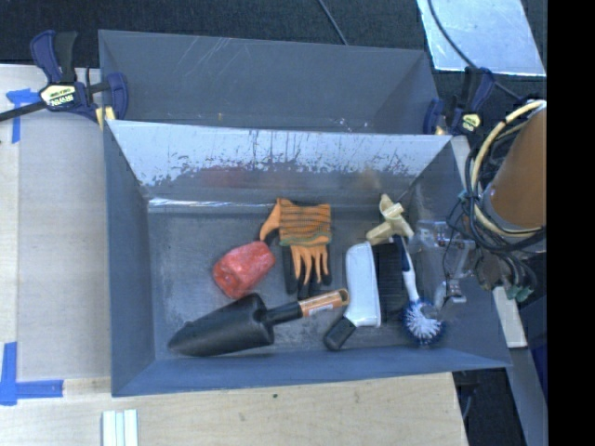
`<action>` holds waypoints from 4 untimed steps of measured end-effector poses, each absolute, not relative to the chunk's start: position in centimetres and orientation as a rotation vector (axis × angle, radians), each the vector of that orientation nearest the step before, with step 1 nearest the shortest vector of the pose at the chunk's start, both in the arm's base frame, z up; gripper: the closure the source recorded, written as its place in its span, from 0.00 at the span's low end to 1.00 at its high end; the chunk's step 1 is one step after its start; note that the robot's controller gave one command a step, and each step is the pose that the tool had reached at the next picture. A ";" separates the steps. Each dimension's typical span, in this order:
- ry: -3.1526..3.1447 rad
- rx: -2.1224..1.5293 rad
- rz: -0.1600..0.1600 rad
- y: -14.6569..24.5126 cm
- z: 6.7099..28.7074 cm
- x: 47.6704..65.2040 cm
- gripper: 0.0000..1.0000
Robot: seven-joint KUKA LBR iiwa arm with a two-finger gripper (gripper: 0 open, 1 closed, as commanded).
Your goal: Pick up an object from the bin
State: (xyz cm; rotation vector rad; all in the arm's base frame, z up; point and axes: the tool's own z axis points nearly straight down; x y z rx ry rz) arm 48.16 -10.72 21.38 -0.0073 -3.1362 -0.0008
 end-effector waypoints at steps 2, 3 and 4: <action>-3.134 0.309 0.003 -3.6 10.7 49.9 0.00; -3.111 0.550 0.011 -0.2 16.2 49.5 0.00; -3.012 0.900 0.000 3.0 10.2 51.1 0.00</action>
Offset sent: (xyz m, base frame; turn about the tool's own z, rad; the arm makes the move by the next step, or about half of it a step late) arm 0.0211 0.0944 -0.1438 -0.2704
